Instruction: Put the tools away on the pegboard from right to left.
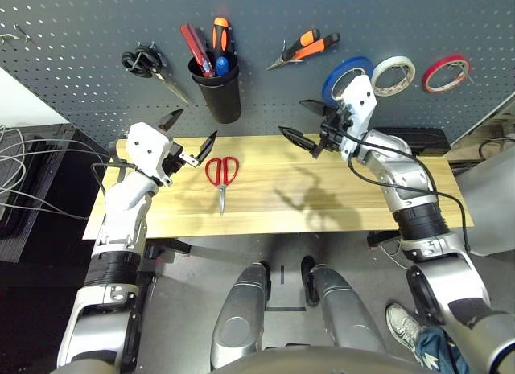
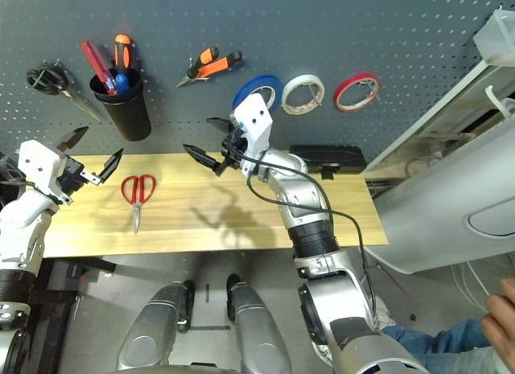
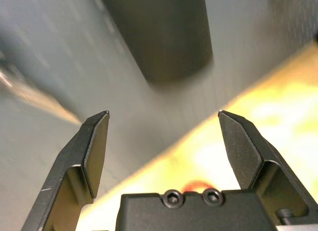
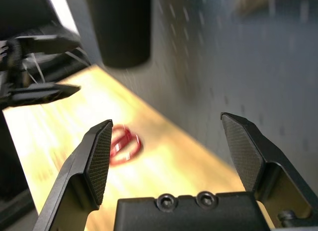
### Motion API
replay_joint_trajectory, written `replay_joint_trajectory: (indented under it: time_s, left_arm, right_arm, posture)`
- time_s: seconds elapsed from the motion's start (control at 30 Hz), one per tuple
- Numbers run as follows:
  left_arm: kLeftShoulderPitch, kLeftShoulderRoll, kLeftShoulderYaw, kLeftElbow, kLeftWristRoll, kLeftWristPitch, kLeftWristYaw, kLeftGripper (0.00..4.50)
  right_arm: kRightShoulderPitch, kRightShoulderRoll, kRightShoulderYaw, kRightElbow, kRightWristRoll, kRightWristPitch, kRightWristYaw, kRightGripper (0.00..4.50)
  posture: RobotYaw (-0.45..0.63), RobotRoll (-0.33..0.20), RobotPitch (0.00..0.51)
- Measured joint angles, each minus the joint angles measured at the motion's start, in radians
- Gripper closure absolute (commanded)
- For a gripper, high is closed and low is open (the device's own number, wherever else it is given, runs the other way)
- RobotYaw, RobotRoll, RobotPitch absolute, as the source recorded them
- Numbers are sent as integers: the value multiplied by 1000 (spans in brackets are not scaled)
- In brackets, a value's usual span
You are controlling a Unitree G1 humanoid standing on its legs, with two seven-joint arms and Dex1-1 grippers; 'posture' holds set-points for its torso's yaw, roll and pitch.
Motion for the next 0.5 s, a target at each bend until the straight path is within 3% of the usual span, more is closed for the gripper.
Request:
replay_joint_trajectory:
  time_s: [0.23,0.5]
  left_arm:
    - [-16,-26,-46,118,85,79,62,28]
    - [-156,-73,-44,371,159,136,282,28]
  right_arm:
    - [18,49,2,109,-25,40,-62,0]
    - [10,134,22,271,-80,-92,-92,0]
  posture:
    - [87,0,285]
    - [96,0,310]
